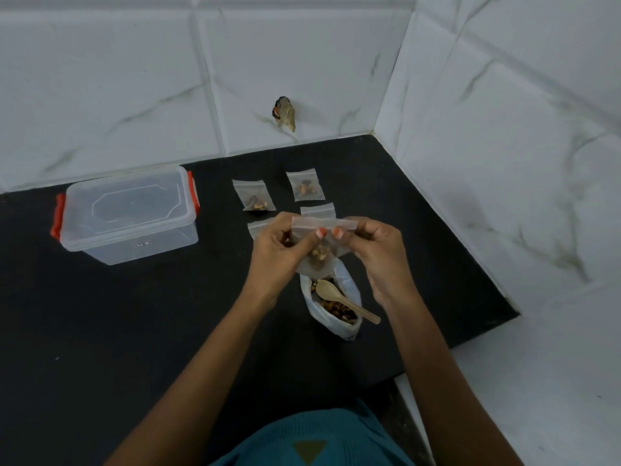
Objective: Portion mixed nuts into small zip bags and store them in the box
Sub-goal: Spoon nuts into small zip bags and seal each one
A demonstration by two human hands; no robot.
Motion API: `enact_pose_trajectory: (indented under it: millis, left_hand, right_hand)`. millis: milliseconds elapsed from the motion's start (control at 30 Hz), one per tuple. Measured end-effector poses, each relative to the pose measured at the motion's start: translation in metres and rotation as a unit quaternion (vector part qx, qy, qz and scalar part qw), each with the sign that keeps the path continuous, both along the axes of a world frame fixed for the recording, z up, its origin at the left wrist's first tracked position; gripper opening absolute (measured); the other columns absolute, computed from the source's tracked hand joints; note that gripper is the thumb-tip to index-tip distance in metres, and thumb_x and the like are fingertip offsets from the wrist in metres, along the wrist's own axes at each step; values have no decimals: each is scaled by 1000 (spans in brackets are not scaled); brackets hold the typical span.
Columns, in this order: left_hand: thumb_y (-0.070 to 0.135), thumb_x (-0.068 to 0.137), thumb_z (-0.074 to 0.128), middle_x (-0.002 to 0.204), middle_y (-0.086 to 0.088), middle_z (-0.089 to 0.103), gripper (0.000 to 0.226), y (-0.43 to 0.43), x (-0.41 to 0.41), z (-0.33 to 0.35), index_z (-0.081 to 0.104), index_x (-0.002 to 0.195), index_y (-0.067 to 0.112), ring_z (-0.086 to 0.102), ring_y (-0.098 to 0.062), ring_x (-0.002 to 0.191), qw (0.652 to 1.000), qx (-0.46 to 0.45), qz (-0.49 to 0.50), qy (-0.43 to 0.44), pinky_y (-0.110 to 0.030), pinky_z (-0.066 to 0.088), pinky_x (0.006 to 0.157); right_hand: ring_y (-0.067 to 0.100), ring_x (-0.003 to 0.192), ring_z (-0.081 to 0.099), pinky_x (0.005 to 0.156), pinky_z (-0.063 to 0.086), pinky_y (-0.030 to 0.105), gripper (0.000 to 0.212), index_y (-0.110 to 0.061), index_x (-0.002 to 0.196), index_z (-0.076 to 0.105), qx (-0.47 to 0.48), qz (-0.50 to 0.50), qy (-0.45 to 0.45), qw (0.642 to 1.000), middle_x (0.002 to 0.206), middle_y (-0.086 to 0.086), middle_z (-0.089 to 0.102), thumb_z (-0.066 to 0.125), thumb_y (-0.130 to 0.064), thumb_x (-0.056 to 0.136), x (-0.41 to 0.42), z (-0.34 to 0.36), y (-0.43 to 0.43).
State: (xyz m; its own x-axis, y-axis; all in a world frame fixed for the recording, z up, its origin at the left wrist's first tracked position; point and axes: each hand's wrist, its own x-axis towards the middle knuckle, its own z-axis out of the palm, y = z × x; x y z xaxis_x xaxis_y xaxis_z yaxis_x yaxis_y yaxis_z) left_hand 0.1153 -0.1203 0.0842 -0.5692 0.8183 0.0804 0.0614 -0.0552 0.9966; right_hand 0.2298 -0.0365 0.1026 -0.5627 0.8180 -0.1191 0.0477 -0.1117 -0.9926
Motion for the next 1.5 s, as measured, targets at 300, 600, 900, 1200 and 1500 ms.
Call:
enact_pose_trajectory:
  millis: [300,600,900,1200,1500]
  left_hand:
    - [11,84,60,91,-2,67,10,1,-1,2,61,92,15,66,-15,89,993,28,21,-112,-26,55,79]
    - [8,82,61,93,1,68,15,2,-1,1,63,95,17,66,-4,84,995,18,-6,-94,-15,52,70]
    - [7,87,56,80,9,68,12,4,-3,2,63,88,17,64,-3,79,996,37,-8,-82,-17,52,70]
    - [16,85,58,87,10,72,12,3,-5,-1,68,91,20,66,-4,90,997,7,-25,-68,-17,52,79]
    - [15,89,56,84,-1,68,14,9,-6,-3,67,82,18,62,-11,85,999,10,27,-37,-18,50,76]
  right_hand:
    - [7,81,68,72,56,21,10,-13,89,67,-28,23,26,999,87,1,70,62,-7,83,-6,4,-1]
    - [-1,75,63,62,49,11,9,1,91,64,22,-35,6,999,87,4,63,56,0,85,-7,-2,3]
    - [17,98,65,85,53,32,30,-13,102,65,-57,41,9,997,104,6,68,65,-26,75,-4,-2,5]
    - [-9,70,61,59,47,7,10,-5,93,66,72,-42,-53,995,83,-3,64,62,-8,84,-11,-6,5]
    - [-8,69,63,57,46,7,9,-9,91,65,21,-33,-1,999,84,-2,65,62,-6,84,-10,-3,5]
